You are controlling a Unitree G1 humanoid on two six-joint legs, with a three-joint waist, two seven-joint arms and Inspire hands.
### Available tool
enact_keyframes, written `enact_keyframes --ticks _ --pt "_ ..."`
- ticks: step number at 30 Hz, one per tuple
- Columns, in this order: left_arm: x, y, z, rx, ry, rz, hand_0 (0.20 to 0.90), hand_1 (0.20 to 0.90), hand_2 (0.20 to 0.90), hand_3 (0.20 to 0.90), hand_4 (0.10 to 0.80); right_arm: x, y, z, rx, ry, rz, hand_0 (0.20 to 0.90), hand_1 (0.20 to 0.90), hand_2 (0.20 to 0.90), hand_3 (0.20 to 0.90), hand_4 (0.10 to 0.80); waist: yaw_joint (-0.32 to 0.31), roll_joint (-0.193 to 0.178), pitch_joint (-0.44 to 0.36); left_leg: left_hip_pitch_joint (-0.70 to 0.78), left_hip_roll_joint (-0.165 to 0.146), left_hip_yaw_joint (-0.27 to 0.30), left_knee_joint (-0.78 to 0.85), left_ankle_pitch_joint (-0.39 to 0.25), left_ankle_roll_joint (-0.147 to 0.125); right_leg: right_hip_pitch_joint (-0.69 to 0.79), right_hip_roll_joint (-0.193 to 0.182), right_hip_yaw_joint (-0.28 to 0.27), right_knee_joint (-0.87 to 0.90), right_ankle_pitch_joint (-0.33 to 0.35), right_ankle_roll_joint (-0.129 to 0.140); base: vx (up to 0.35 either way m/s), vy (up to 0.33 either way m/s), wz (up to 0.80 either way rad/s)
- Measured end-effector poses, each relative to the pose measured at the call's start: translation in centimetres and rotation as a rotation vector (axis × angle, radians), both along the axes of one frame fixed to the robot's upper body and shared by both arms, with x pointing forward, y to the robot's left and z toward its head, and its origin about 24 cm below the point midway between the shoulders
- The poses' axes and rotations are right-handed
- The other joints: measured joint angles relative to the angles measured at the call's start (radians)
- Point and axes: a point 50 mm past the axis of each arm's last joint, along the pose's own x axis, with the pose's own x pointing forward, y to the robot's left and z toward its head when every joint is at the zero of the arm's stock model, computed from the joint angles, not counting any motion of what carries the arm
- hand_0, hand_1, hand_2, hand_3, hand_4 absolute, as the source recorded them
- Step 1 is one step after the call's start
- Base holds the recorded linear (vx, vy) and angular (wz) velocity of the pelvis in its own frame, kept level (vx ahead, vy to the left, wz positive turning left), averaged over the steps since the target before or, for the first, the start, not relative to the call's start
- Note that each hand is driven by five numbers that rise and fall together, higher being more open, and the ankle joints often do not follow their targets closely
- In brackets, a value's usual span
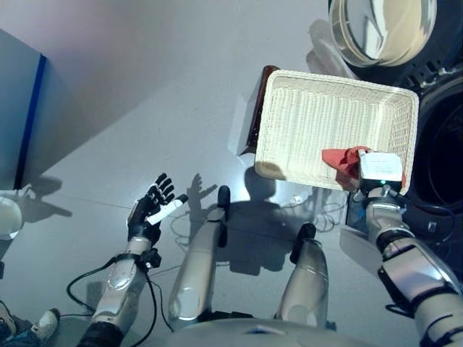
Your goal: Pick up the clothes and place them into the washing machine
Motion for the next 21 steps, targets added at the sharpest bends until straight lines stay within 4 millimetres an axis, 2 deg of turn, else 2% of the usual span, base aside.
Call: enact_keyframes --ticks 11,13,21 --pt "-0.1 -0.1 0.0 0.000 0.002 -0.002 0.900 0.900 0.900 0.900 0.800 0.5 -0.3 1.1 0.050 -0.083 -0.046 0.900 0.900 0.900 0.900 0.800 0.005 0.024 -0.015 -0.011 -0.002 0.002 -0.053 0.031 -0.011 -0.039 0.000 0.000 0.001 -0.001 -0.002 0.000 0.000 0.00" --pt "0.0 -0.1 0.0 0.000 0.002 -0.005 0.900 0.900 0.900 0.900 0.800 0.7 -0.5 1.5 0.103 -0.132 -0.090 0.900 0.900 0.900 0.900 0.800 0.003 0.026 -0.016 -0.022 -0.003 0.002 -0.052 0.035 -0.005 -0.051 0.001 -0.001 0.004 0.002 0.003 0.000 0.000 0.00" --pt "-0.1 -0.1 0.0 0.002 0.003 -0.003 0.900 0.900 0.900 0.900 0.800 0.0 -1.8 1.8 0.253 -0.248 -0.246 0.900 0.900 0.900 0.900 0.800 0.025 0.035 -0.014 -0.022 -0.006 0.002 -0.056 0.033 -0.008 -0.053 -0.002 0.000 0.002 -0.002 -0.003 0.000 0.000 0.00"
